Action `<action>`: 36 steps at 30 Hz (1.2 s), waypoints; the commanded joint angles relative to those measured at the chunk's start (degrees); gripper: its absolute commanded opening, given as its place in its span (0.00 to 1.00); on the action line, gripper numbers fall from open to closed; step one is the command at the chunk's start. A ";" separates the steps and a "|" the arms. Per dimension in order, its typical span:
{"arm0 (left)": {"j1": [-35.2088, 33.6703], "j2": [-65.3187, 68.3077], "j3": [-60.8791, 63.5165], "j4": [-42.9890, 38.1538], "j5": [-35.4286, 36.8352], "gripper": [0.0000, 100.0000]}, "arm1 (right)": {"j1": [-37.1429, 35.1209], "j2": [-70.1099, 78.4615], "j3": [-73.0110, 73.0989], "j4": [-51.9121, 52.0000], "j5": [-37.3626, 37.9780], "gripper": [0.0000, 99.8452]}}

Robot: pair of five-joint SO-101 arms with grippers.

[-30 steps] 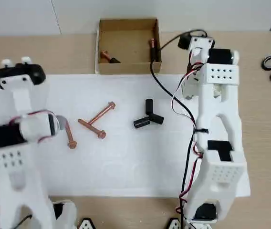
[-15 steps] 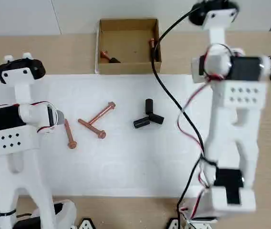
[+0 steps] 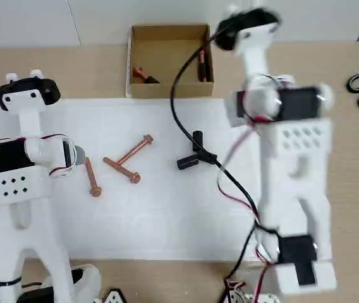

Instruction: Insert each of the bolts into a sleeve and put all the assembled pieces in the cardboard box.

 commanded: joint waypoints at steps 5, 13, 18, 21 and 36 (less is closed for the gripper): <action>-0.26 0.09 -2.59 0.26 0.00 0.21 | -4.09 11.38 0.09 -1.01 -2.81 0.27; -0.26 0.09 -2.59 0.26 0.00 0.21 | -8.04 20.44 0.09 -6.20 -10.02 0.27; -0.26 0.09 -2.51 0.35 0.00 0.21 | -9.63 24.66 0.09 -8.92 -10.64 0.27; -0.26 0.09 -2.51 0.35 0.00 0.21 | -9.89 27.21 0.09 -10.86 -13.01 0.27; -0.18 0.35 -2.51 0.35 0.00 0.21 | -10.15 37.23 0.09 -17.98 -15.91 0.26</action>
